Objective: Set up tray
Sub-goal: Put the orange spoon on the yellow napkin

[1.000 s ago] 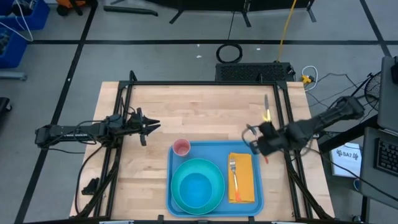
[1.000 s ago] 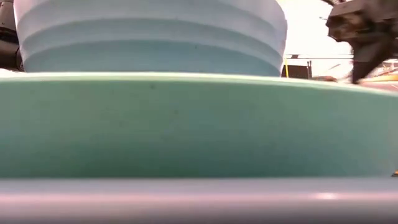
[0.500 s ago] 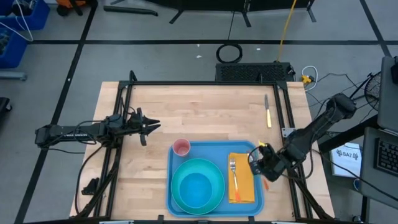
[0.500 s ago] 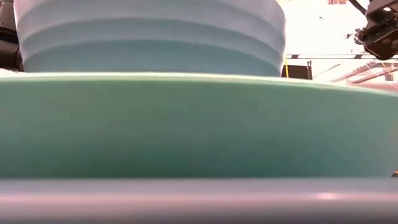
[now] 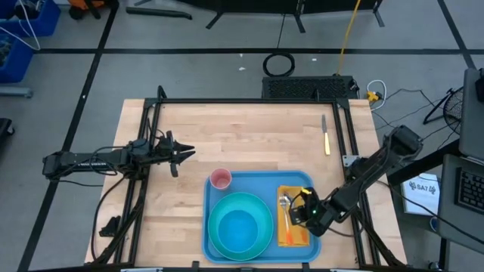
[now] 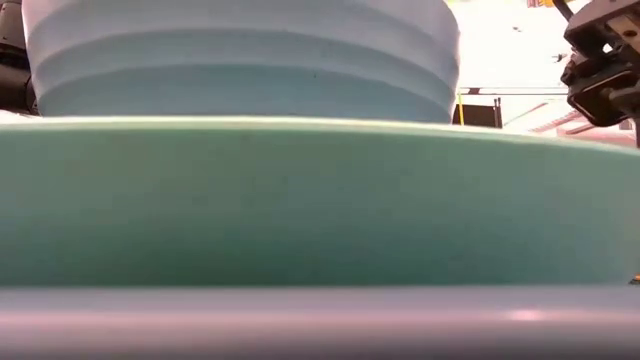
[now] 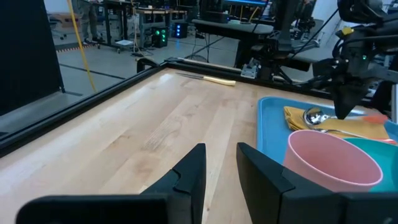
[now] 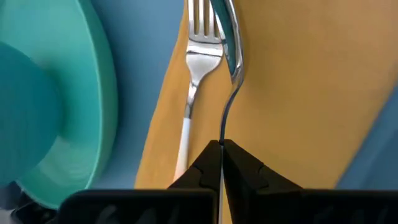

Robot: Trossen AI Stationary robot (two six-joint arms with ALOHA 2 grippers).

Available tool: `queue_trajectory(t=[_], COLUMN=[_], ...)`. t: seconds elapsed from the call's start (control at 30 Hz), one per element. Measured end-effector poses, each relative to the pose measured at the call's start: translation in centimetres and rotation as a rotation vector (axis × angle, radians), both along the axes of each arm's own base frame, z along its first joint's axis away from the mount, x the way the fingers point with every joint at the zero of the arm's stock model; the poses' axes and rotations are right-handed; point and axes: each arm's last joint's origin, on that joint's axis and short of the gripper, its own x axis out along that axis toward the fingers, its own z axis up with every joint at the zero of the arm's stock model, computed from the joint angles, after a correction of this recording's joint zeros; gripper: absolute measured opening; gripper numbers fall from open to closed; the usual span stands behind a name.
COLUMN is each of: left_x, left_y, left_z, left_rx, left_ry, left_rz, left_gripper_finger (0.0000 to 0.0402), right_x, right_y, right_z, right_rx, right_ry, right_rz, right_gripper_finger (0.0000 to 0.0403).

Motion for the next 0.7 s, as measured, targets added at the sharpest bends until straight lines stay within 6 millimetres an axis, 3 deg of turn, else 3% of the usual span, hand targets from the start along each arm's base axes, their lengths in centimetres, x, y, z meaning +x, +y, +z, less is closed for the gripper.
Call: queue_trajectory(t=[0.2,0.7], left_x=[0.0,0.0], left_y=[0.0,0.0], left_z=[0.0,0.0], left_rx=[0.0,0.0], left_ry=[0.0,-0.001], left_rz=[0.001,0.0], left_gripper_finger=[0.0093,0.0093], right_x=[0.3,-1.2], right_y=[0.2,1.2], right_z=[-0.8,-0.7], right_rx=[-0.03,-0.123], right_ry=[-0.008,-0.161], right_rz=[-0.011,-0.158], right_gripper_finger=[0.0,0.0])
